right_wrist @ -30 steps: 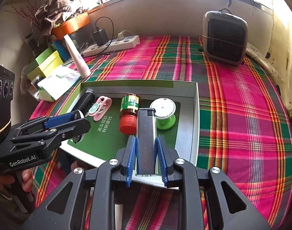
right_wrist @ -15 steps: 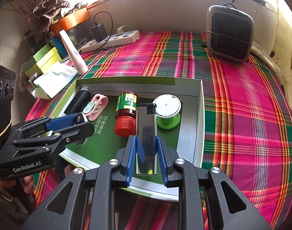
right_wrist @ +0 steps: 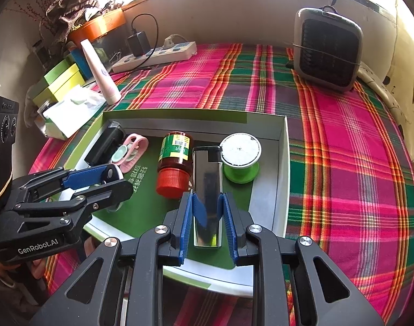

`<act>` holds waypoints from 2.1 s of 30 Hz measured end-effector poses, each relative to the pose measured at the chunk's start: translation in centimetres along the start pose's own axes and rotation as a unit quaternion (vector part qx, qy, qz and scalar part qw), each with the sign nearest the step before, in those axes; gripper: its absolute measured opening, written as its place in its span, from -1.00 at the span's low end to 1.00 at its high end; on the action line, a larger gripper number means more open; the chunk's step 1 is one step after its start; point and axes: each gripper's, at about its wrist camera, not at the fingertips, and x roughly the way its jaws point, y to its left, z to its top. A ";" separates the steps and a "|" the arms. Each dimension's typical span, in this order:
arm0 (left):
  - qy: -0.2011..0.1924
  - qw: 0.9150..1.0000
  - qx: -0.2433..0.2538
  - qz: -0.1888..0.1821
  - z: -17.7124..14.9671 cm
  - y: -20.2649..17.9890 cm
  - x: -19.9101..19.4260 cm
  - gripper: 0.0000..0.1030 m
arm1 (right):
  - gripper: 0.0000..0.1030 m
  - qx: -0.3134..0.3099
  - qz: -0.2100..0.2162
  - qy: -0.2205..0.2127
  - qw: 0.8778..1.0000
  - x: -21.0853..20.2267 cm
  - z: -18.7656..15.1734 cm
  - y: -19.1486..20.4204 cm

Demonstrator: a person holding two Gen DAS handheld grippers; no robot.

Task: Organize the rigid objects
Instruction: 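Lower both tools into the box and open them to release lighter and disc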

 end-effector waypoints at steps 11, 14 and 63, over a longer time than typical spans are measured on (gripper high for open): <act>0.004 1.000 0.003 0.001 -0.1 -0.1 0.4 -0.12 | -0.53 -0.003 -0.001 0.007 1.000 0.4 0.0 0.0; 0.006 1.000 0.004 0.004 -0.2 -0.1 0.5 -0.12 | -0.53 -0.003 -0.005 0.015 1.000 0.8 0.0 -0.2; -0.004 1.000 0.007 0.011 -0.6 -0.5 -0.5 -0.10 | -0.25 0.017 -0.033 -0.009 0.999 -0.2 -0.7 0.1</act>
